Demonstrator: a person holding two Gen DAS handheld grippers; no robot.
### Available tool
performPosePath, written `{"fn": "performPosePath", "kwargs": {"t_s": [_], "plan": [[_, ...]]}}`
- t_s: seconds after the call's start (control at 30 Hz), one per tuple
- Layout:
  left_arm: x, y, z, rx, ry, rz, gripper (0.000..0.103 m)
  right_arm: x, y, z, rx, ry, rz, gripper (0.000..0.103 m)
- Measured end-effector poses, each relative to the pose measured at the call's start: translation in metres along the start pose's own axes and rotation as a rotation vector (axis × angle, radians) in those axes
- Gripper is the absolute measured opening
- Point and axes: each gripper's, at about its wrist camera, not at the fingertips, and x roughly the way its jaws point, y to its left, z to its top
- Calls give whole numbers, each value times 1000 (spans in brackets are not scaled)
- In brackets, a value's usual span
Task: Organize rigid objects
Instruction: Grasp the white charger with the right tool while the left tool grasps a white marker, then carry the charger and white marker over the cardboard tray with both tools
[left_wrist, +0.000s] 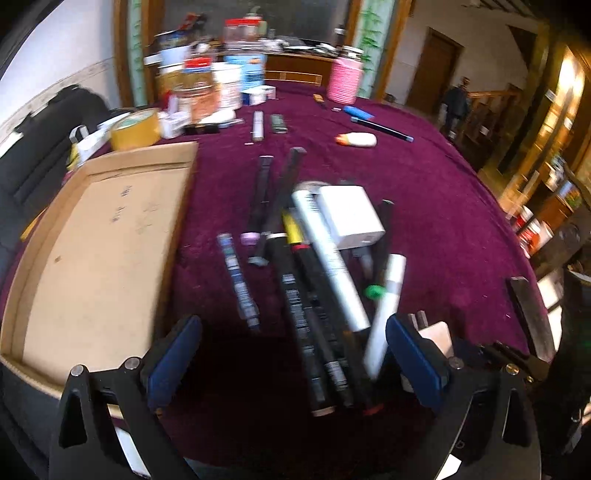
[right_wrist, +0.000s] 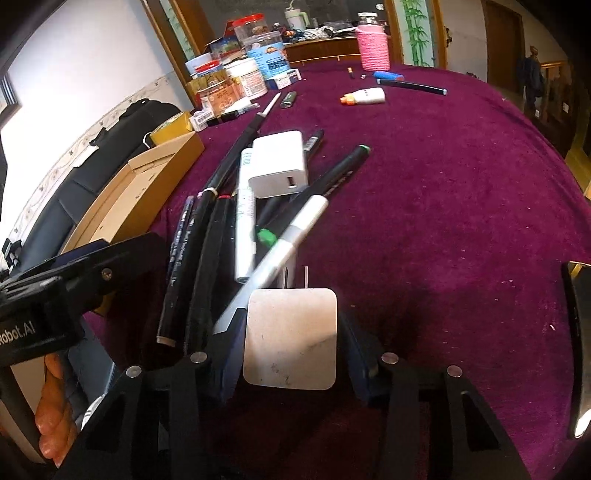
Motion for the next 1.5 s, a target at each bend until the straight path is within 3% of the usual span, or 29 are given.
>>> {"fn": "performPosePath", "kwargs": {"t_s": [0.2, 0.33, 0.57, 0.63, 0.8, 0.9, 1.3, 1.5], "plan": [[15, -39, 11, 126, 37, -79, 89, -12, -27, 1, 34, -35, -43, 52], [33, -50, 16, 152, 100, -101, 67, -18, -41, 0, 55, -45, -34, 52], [51, -69, 17, 211, 170, -110, 60, -18, -53, 0, 74, -58, 8, 52], [61, -68, 18, 202, 193, -115, 49, -19, -54, 1, 74, -60, 12, 52], [75, -68, 17, 190, 248, -110, 35, -20, -60, 2, 87, -64, 28, 52], [79, -65, 14, 180, 268, -89, 15, -19, -61, 4, 93, -68, 30, 52], [74, -40, 21, 49, 301, -208, 13, -14, -59, 10, 104, -54, 16, 52], [34, -23, 28, -15, 163, -273, 12, -24, -48, 11, 94, -89, -6, 52]]}}
